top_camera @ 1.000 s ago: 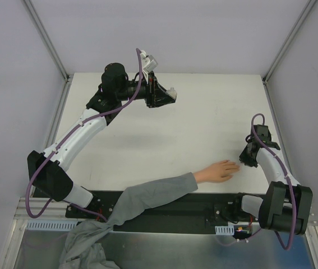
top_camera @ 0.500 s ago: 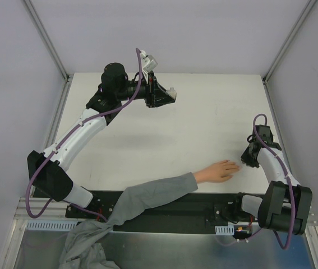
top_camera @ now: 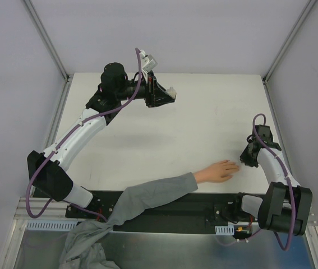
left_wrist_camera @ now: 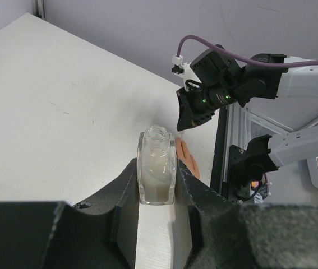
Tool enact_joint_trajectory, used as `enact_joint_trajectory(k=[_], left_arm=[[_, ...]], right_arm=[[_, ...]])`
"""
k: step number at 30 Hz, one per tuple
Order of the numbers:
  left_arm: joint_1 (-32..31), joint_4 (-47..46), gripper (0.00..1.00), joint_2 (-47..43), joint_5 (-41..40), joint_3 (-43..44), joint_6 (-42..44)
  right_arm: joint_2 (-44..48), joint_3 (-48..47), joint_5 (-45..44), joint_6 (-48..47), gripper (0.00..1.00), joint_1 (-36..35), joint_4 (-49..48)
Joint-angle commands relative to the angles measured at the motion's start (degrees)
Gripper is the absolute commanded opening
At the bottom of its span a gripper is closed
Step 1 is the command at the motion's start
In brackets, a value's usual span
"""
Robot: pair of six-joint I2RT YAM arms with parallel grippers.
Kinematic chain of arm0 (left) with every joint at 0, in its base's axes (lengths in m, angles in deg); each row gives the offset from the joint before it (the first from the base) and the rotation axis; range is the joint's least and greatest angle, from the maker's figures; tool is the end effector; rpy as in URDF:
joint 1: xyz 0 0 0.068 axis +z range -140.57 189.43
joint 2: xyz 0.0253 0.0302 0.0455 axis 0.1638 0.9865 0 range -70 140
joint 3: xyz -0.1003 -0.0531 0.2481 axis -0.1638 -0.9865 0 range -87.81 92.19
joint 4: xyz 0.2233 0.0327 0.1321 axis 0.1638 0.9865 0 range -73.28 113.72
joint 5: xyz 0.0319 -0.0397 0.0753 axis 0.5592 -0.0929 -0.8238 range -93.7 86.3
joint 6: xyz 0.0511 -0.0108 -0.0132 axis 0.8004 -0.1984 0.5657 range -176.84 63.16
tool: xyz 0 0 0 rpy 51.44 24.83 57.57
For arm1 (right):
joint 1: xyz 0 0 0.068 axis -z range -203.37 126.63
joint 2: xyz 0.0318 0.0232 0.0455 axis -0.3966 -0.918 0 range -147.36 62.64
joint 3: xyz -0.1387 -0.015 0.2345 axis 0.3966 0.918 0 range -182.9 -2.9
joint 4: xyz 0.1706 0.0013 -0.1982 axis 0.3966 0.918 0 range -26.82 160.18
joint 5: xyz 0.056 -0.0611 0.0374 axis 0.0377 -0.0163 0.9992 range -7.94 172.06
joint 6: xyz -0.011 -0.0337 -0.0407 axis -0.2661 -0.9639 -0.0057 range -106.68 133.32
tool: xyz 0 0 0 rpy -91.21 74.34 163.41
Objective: Paint the nails
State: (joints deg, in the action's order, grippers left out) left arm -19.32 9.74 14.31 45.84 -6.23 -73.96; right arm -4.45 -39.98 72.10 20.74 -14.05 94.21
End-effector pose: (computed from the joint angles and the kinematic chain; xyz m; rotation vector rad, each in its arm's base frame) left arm 0.2836 -0.1864 0.4318 0.8894 1.4100 -1.2611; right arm 0.2084 -0.0403 0.1906 0.4410 2.5927 -0.2402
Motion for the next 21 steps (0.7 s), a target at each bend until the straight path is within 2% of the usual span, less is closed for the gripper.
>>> enact_joint_trajectory(k=[1,21], left_arm=[[0.7,-2.3,0.0,-2.8,1.8,-0.2,0.2],[0.7,-2.6,0.0,-3.6,1.9,-0.8,0.1]], right_arm=[[1.9,-1.1,1.6,-0.1,0.0,-0.7,0.2],[1.4,-0.4,0.8,0.8,0.0,-0.5,0.6]])
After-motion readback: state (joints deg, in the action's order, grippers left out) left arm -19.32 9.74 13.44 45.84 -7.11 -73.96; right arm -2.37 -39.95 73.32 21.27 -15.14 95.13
